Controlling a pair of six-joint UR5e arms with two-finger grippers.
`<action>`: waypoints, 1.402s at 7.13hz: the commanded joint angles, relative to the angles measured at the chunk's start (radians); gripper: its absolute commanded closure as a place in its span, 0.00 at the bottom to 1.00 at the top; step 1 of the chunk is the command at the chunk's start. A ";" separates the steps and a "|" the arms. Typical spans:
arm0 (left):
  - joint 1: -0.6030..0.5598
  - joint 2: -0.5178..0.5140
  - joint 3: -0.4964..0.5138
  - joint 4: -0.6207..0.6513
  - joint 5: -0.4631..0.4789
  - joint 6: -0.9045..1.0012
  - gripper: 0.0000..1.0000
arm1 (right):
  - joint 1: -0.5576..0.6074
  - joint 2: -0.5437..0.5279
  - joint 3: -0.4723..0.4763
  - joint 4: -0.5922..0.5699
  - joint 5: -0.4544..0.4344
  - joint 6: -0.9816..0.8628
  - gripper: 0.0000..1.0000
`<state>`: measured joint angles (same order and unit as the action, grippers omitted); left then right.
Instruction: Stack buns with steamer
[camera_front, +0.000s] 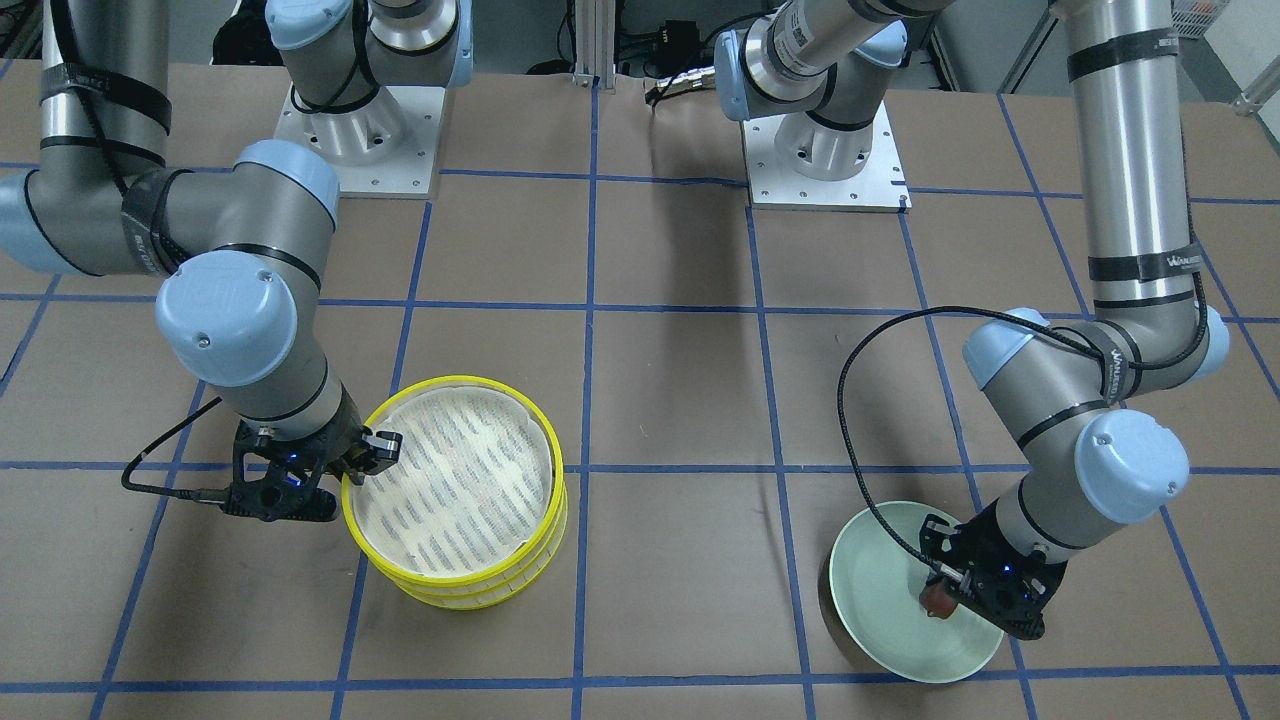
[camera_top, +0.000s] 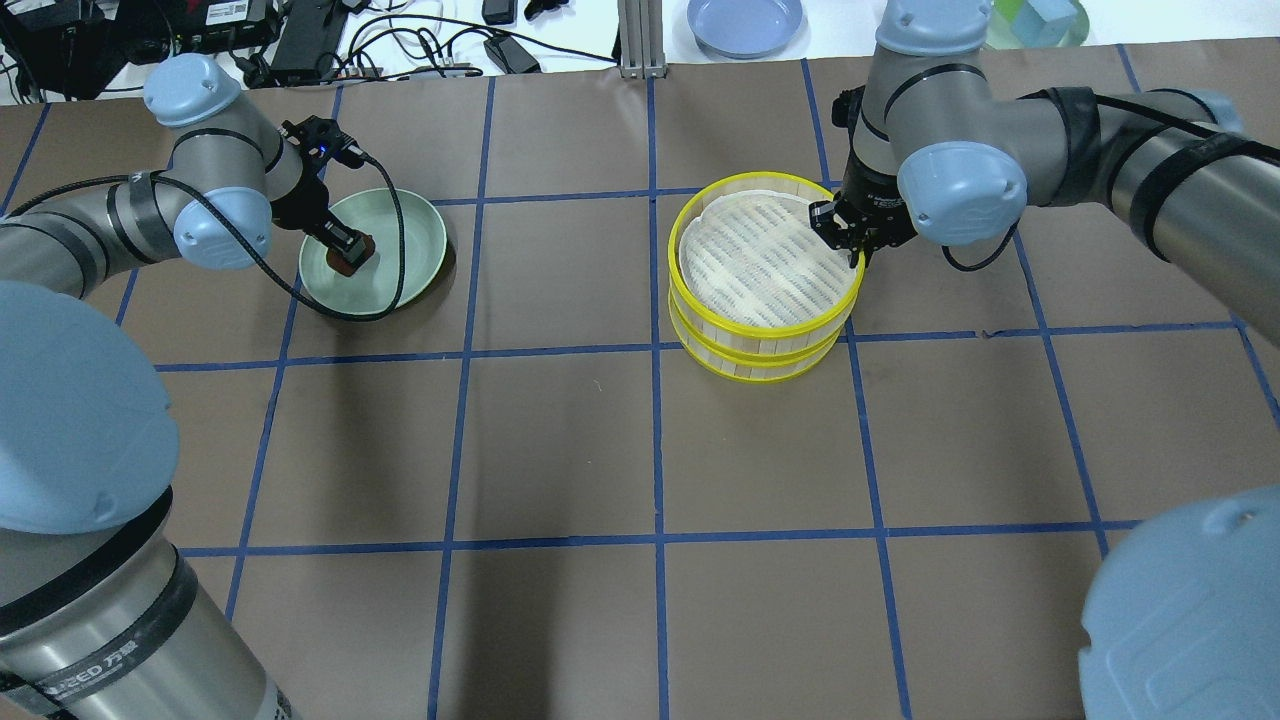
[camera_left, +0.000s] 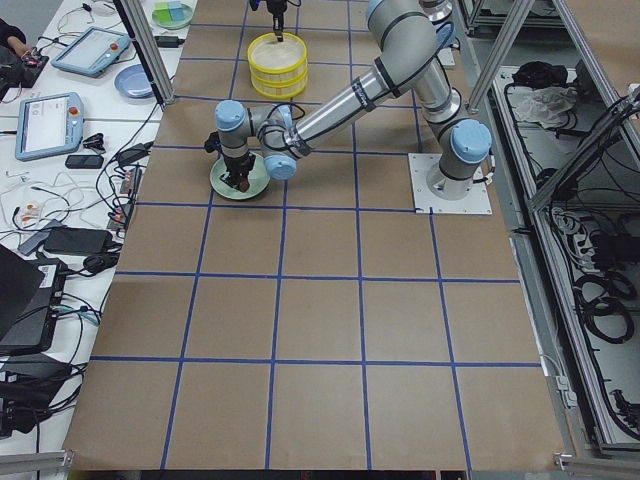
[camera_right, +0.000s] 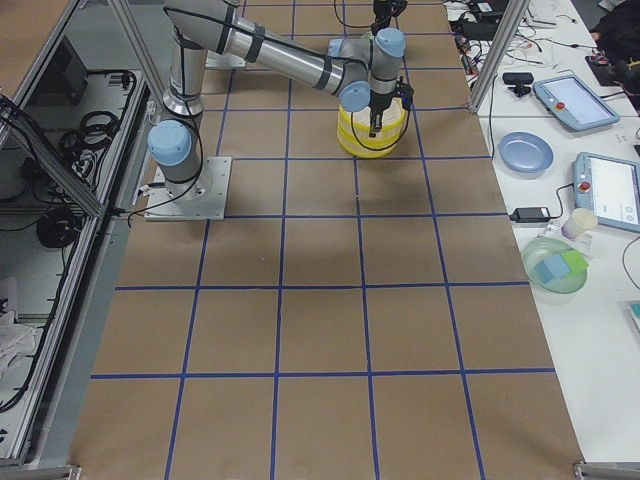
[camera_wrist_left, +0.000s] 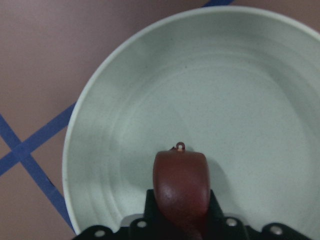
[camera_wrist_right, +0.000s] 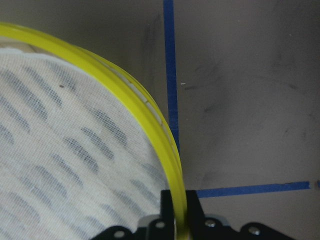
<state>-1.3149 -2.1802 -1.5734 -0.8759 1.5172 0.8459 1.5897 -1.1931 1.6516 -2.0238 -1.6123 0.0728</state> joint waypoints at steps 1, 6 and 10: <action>-0.001 0.029 0.006 0.000 -0.076 -0.153 1.00 | 0.000 -0.011 -0.003 0.002 0.003 0.016 0.00; -0.209 0.176 0.033 -0.005 -0.190 -0.933 1.00 | 0.007 -0.334 -0.059 0.309 0.041 0.004 0.00; -0.490 0.183 0.030 0.003 -0.310 -1.553 1.00 | 0.006 -0.434 -0.085 0.427 -0.044 -0.002 0.00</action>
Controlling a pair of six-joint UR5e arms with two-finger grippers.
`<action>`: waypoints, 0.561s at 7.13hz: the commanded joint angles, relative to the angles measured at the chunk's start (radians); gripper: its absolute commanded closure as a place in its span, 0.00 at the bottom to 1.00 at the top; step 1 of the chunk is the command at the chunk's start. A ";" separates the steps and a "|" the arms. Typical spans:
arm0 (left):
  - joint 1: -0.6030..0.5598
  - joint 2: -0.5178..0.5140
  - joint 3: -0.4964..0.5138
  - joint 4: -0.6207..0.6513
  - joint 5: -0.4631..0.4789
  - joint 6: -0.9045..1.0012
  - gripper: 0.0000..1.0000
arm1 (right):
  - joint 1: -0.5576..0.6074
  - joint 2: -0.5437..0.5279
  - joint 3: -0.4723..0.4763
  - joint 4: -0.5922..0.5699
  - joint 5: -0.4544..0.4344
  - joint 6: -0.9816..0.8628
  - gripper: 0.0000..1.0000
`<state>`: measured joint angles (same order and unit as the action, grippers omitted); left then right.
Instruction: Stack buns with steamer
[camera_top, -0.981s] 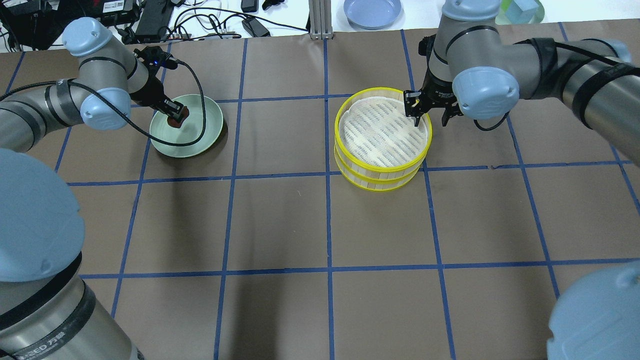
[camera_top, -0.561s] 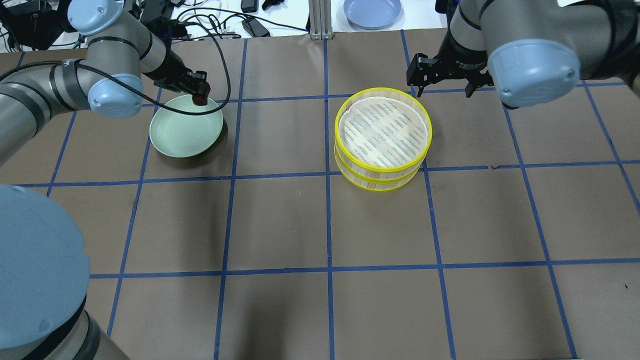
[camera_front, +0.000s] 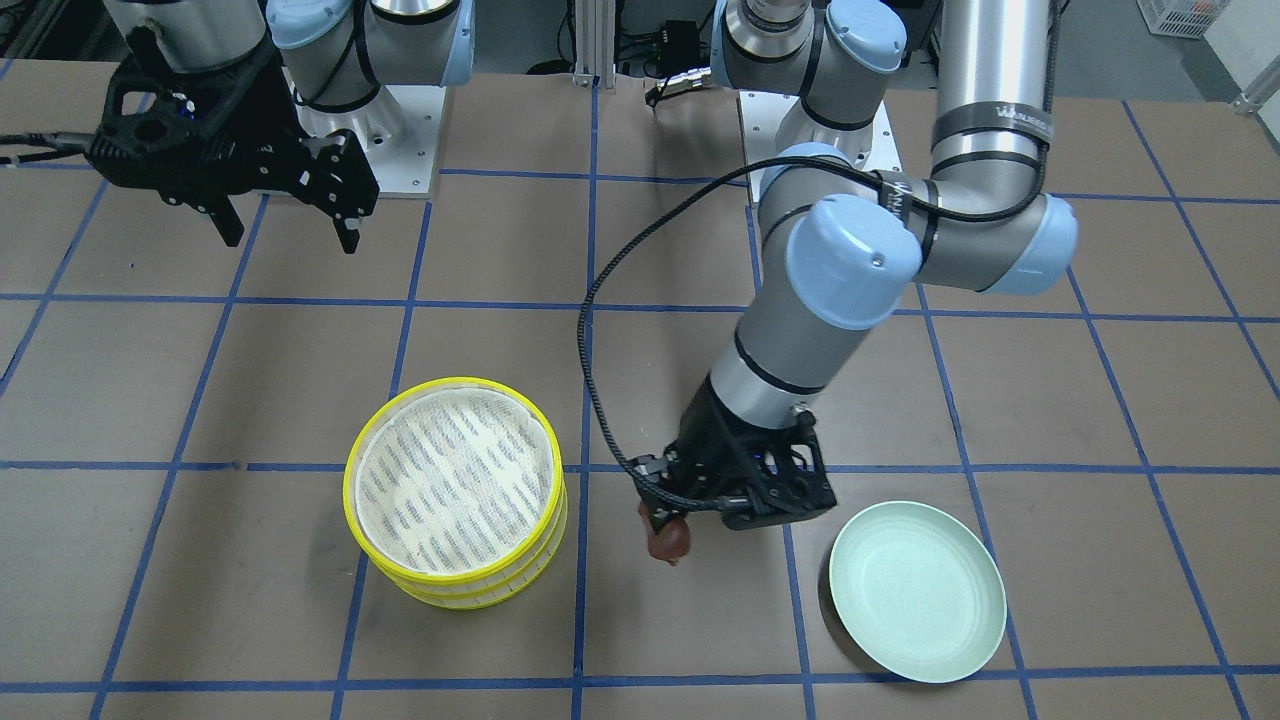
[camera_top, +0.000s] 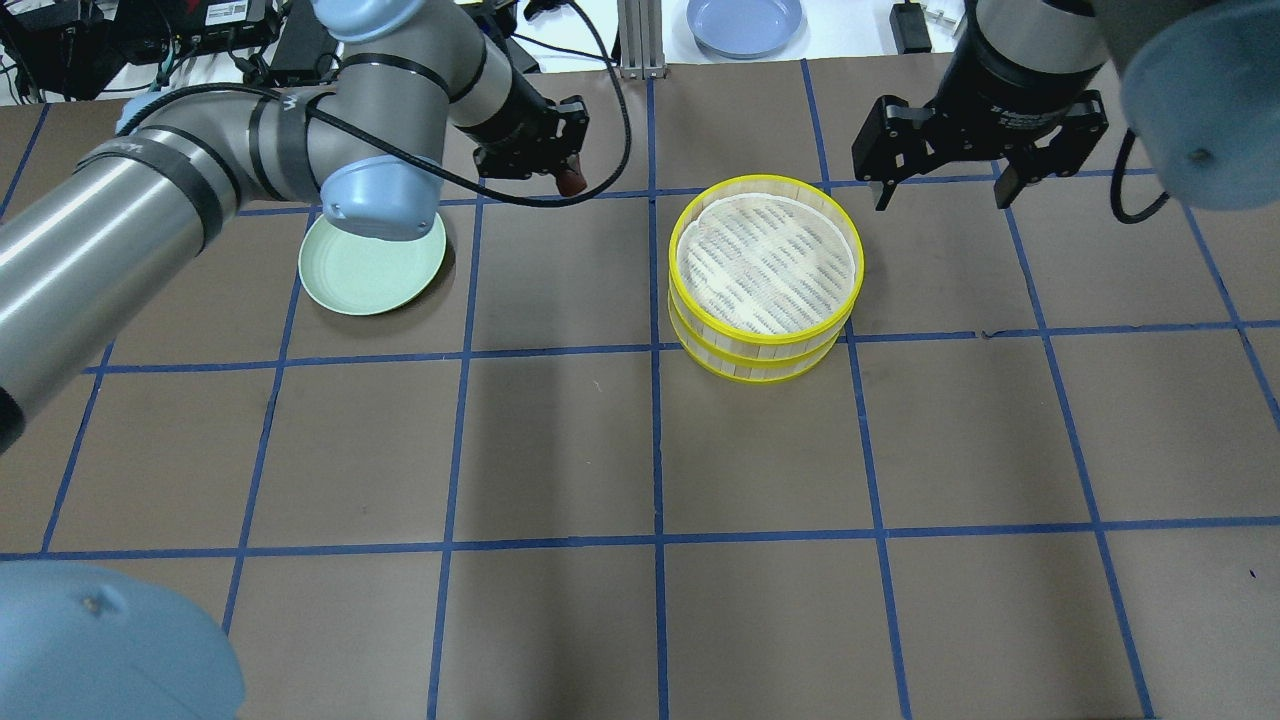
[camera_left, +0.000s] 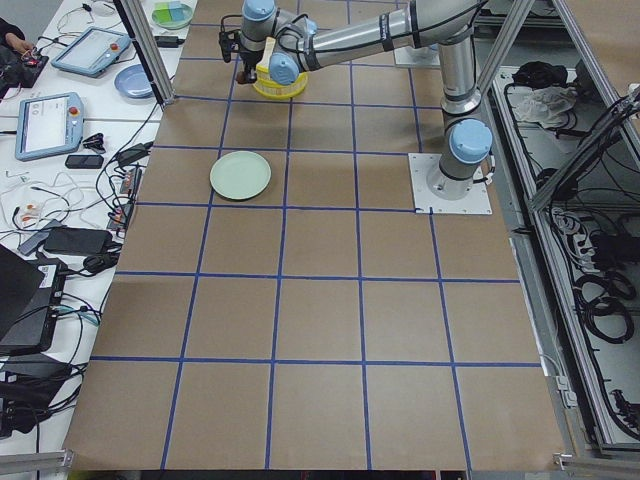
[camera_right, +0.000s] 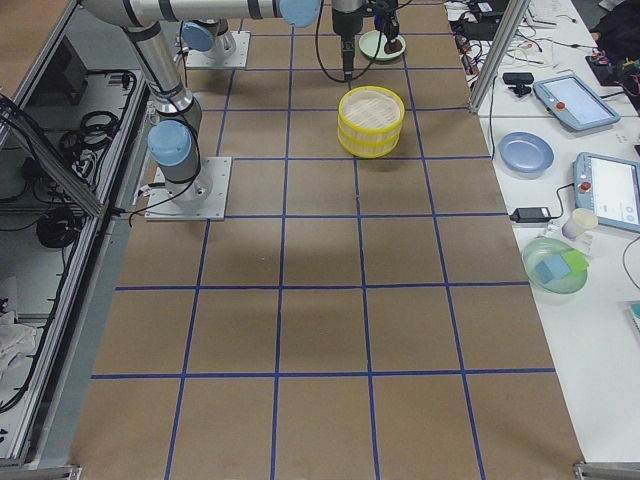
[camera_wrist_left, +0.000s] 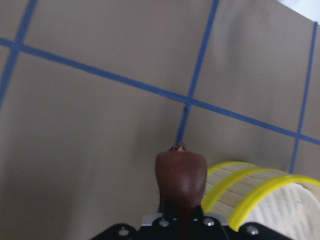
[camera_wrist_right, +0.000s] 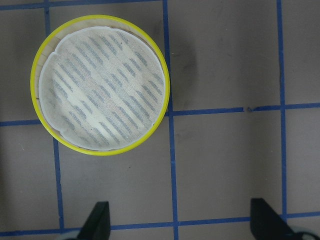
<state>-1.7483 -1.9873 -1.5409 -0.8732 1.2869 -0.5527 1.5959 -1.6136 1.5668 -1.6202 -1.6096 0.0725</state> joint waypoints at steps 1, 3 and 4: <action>-0.086 -0.015 -0.004 0.017 -0.118 -0.243 1.00 | -0.001 -0.009 -0.001 0.066 -0.049 -0.002 0.00; -0.129 -0.050 -0.018 0.094 -0.121 -0.256 0.70 | -0.001 -0.011 -0.002 0.129 -0.040 0.006 0.00; -0.134 -0.057 -0.019 0.095 -0.141 -0.257 0.24 | -0.001 -0.014 -0.004 0.122 -0.039 0.010 0.00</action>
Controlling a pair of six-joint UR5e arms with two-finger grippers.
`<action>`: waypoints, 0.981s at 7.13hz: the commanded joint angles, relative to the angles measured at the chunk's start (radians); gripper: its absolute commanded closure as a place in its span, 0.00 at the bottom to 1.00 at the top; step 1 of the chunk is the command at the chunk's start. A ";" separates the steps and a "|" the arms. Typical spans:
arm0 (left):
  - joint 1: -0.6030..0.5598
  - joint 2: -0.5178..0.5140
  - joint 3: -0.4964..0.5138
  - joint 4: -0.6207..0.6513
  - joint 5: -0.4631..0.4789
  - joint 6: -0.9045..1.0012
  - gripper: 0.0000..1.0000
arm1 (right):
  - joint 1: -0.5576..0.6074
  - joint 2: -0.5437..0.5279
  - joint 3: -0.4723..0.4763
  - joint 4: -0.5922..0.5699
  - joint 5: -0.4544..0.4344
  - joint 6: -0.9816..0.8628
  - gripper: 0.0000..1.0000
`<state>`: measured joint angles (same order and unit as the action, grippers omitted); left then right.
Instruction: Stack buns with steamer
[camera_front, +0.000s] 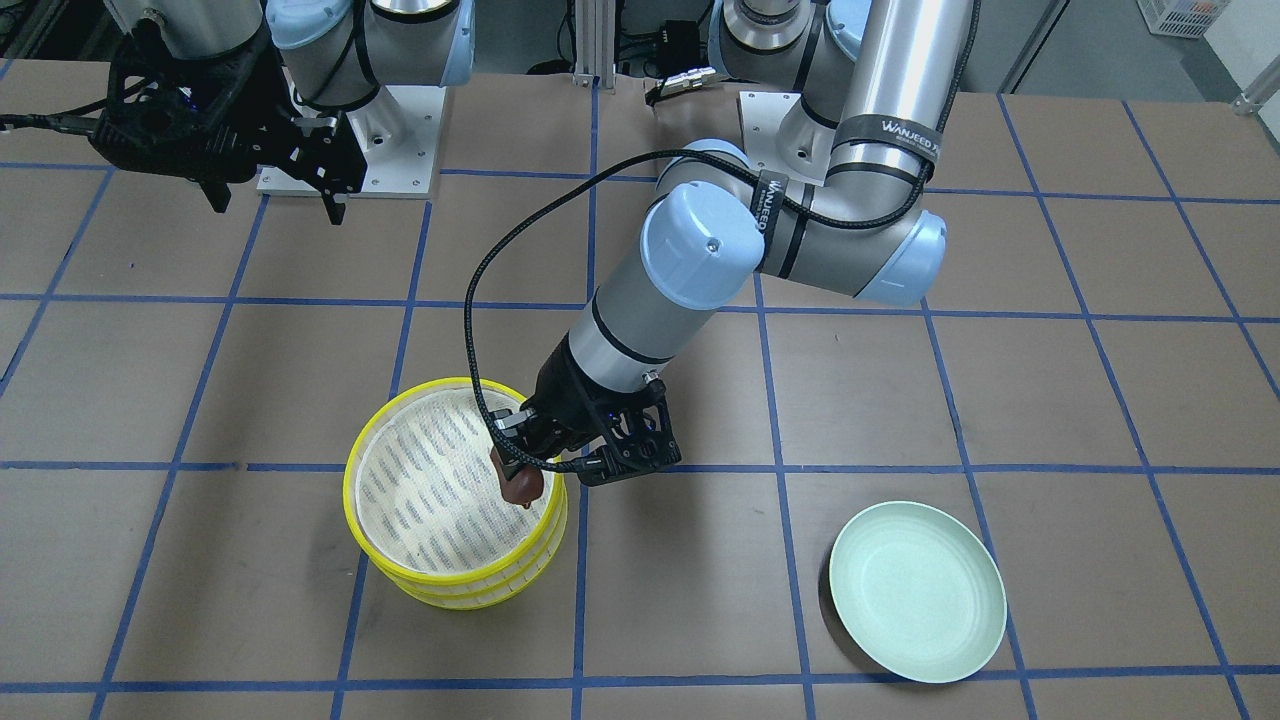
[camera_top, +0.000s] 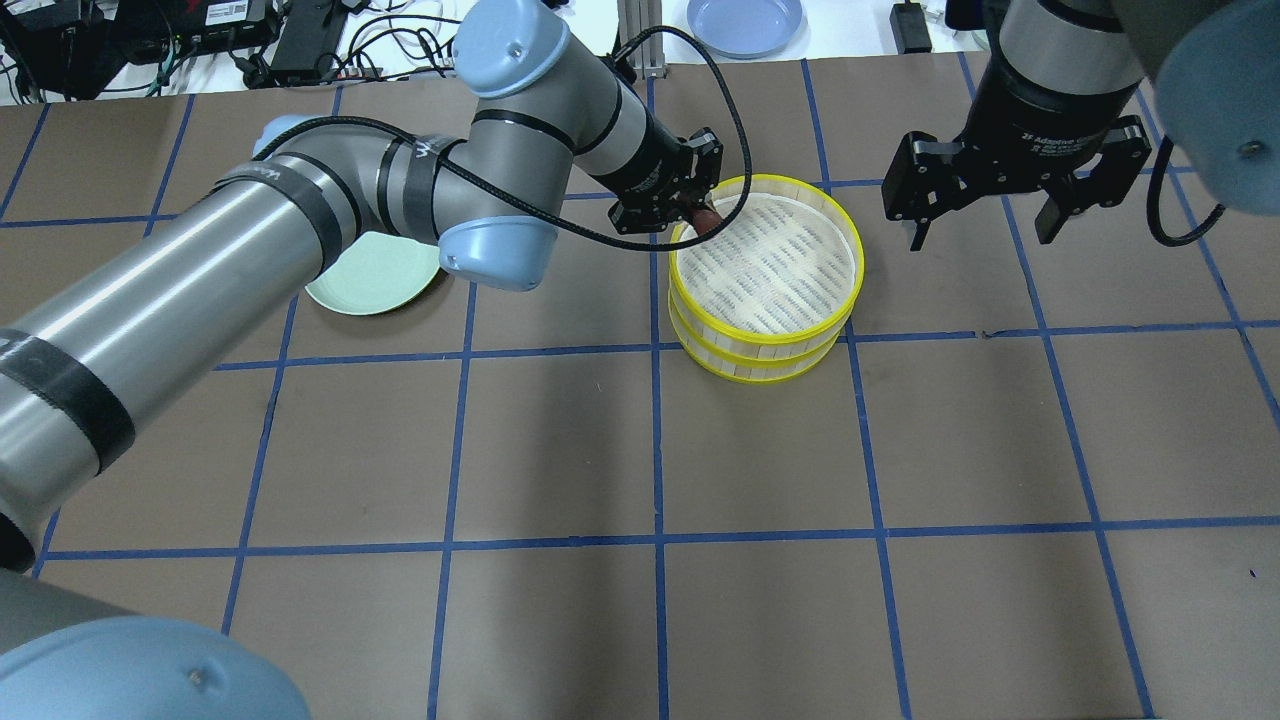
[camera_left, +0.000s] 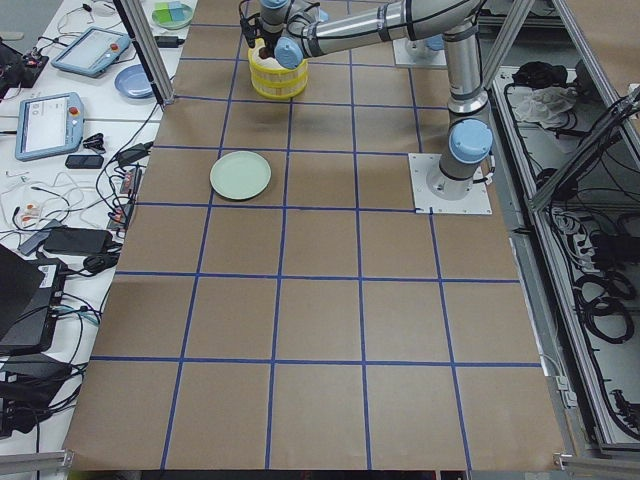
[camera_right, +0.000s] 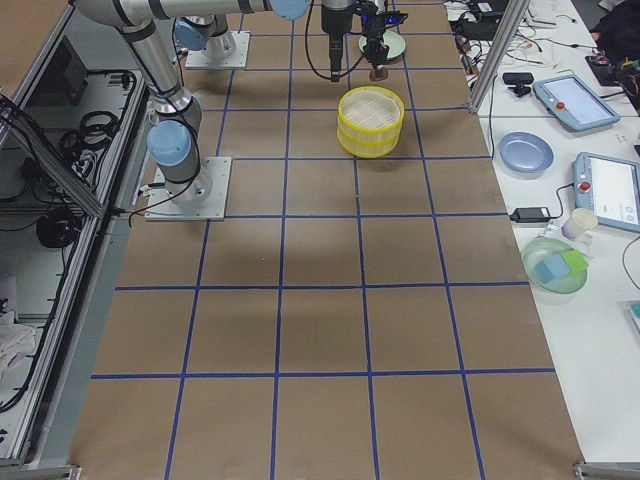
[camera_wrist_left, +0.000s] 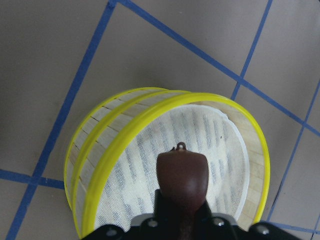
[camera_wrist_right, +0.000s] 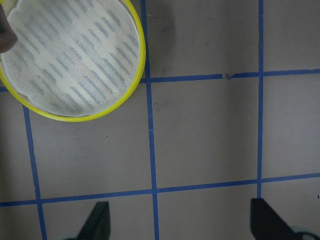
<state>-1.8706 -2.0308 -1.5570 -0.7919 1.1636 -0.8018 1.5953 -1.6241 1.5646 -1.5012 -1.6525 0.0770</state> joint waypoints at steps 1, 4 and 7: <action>-0.016 -0.019 -0.002 0.014 -0.028 -0.048 0.00 | 0.000 -0.003 0.000 -0.061 0.003 0.006 0.00; -0.018 -0.017 -0.001 0.007 -0.029 -0.062 0.00 | -0.006 0.000 0.000 -0.120 0.043 0.007 0.00; 0.057 0.033 0.020 -0.131 0.063 0.287 0.00 | -0.006 0.001 0.000 -0.126 0.046 0.007 0.00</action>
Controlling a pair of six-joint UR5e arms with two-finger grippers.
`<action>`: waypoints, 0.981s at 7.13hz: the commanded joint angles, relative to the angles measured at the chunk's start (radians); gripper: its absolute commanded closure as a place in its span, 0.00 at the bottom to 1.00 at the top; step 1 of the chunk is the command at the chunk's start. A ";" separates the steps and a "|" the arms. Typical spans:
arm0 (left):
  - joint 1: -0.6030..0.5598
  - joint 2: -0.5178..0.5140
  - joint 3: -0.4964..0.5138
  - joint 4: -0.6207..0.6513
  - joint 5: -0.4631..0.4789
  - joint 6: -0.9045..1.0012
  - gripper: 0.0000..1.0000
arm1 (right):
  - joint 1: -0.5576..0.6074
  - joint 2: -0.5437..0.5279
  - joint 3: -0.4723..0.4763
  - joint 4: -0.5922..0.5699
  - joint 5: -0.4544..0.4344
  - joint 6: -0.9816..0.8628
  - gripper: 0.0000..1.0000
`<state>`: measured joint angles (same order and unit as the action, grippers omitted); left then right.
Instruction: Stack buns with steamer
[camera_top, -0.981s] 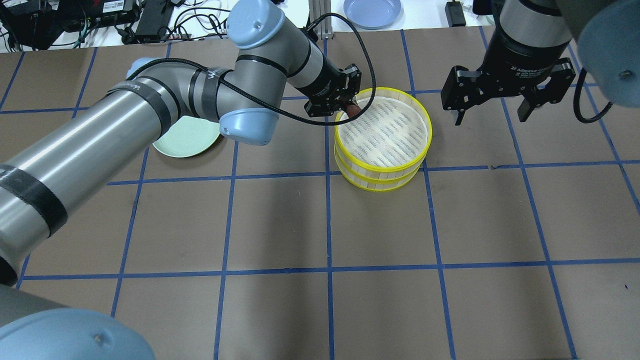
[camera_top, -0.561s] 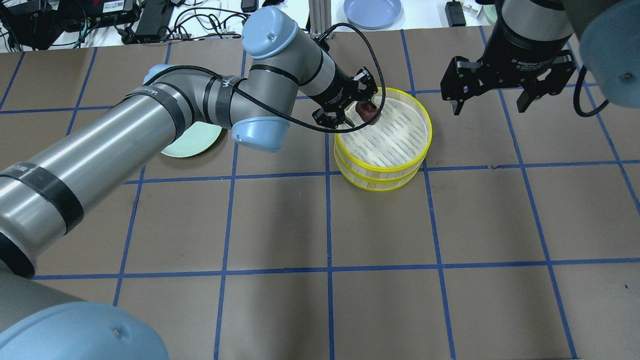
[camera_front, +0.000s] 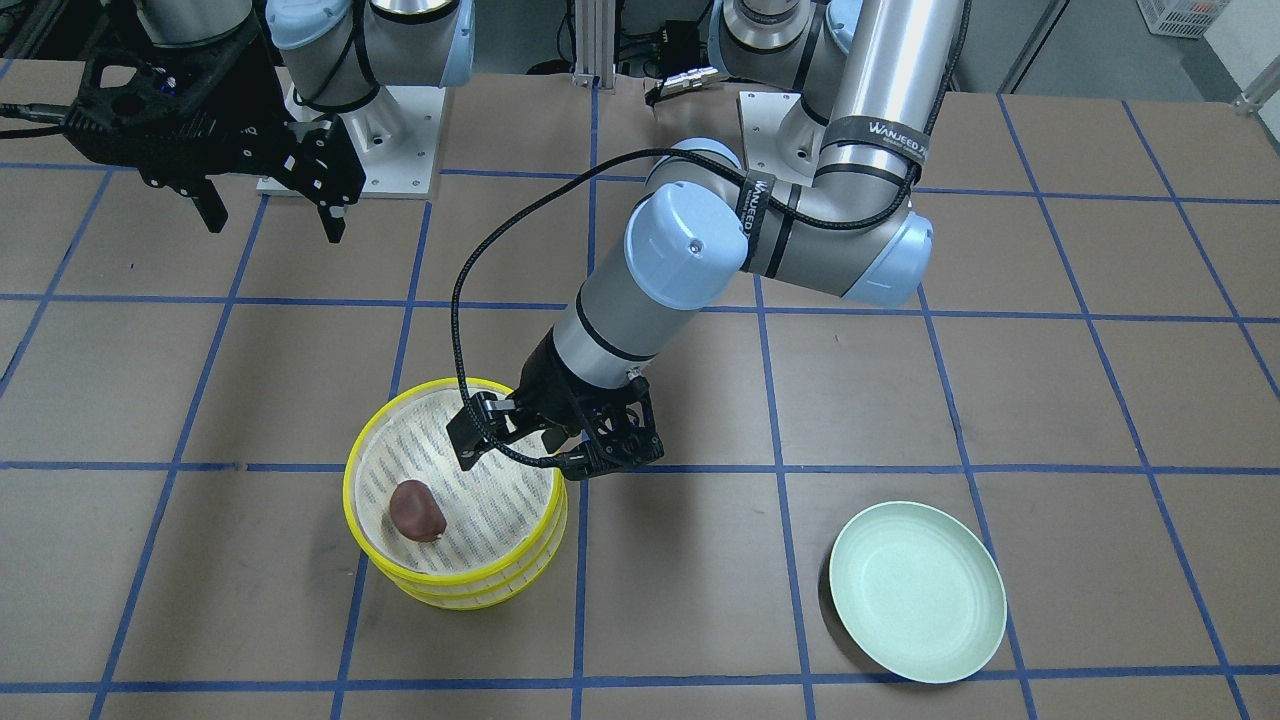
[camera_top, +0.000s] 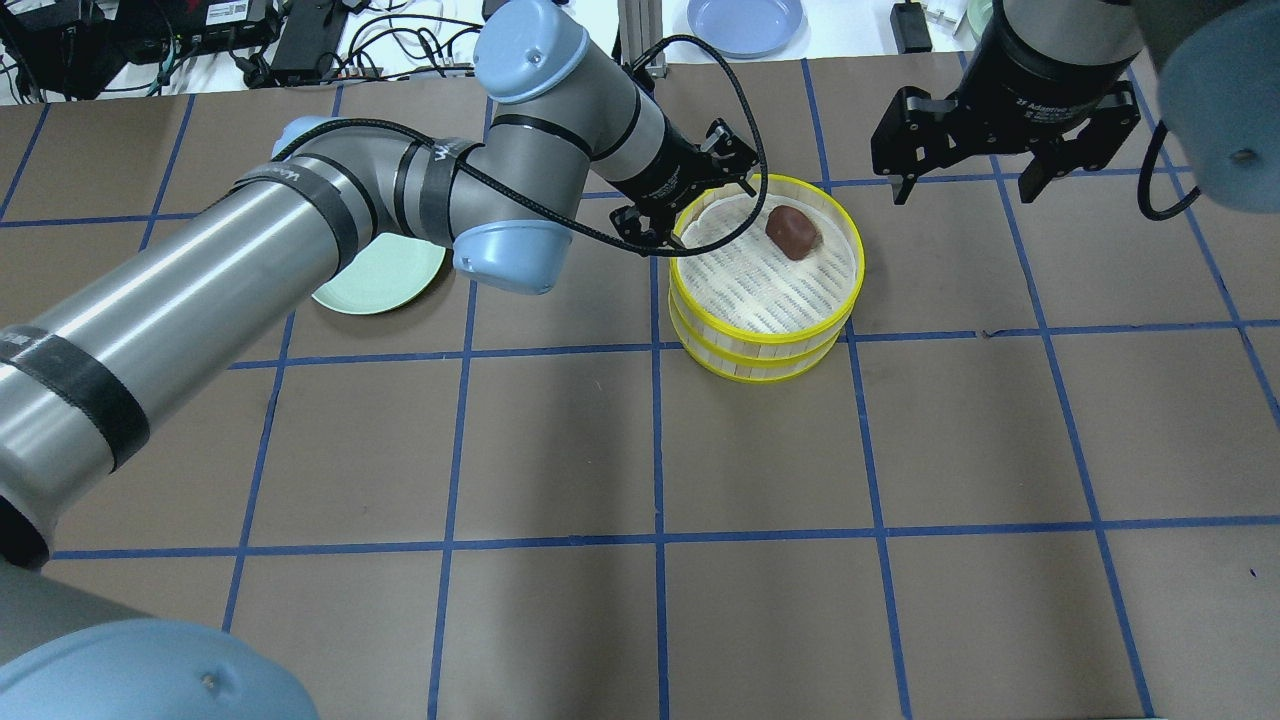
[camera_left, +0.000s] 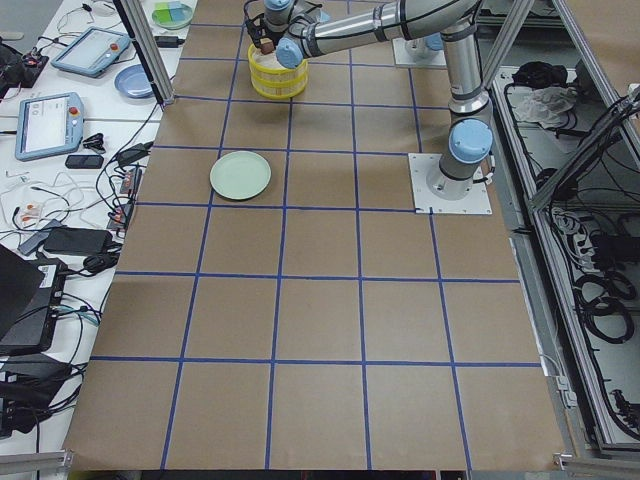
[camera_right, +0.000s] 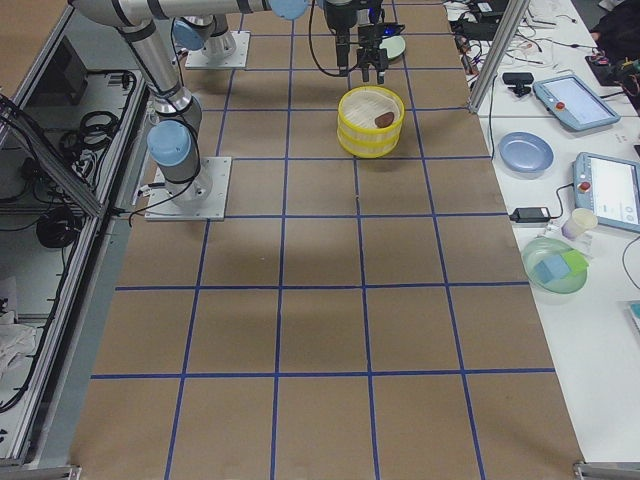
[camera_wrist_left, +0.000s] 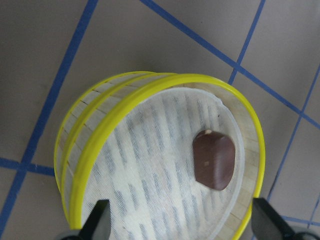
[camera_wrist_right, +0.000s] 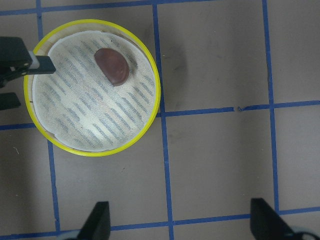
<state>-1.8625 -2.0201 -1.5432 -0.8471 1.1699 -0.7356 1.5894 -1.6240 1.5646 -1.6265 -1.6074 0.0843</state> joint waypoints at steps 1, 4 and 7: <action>0.104 0.055 0.020 -0.166 0.100 0.337 0.00 | 0.000 -0.001 0.000 -0.003 0.001 0.000 0.00; 0.233 0.176 0.090 -0.453 0.395 0.747 0.00 | 0.000 -0.001 0.000 -0.003 0.001 0.002 0.00; 0.341 0.291 0.089 -0.591 0.455 0.800 0.00 | 0.000 0.001 0.002 0.000 0.000 0.002 0.00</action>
<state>-1.5628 -1.7773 -1.4548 -1.3727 1.6142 0.0483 1.5892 -1.6236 1.5651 -1.6273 -1.6068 0.0859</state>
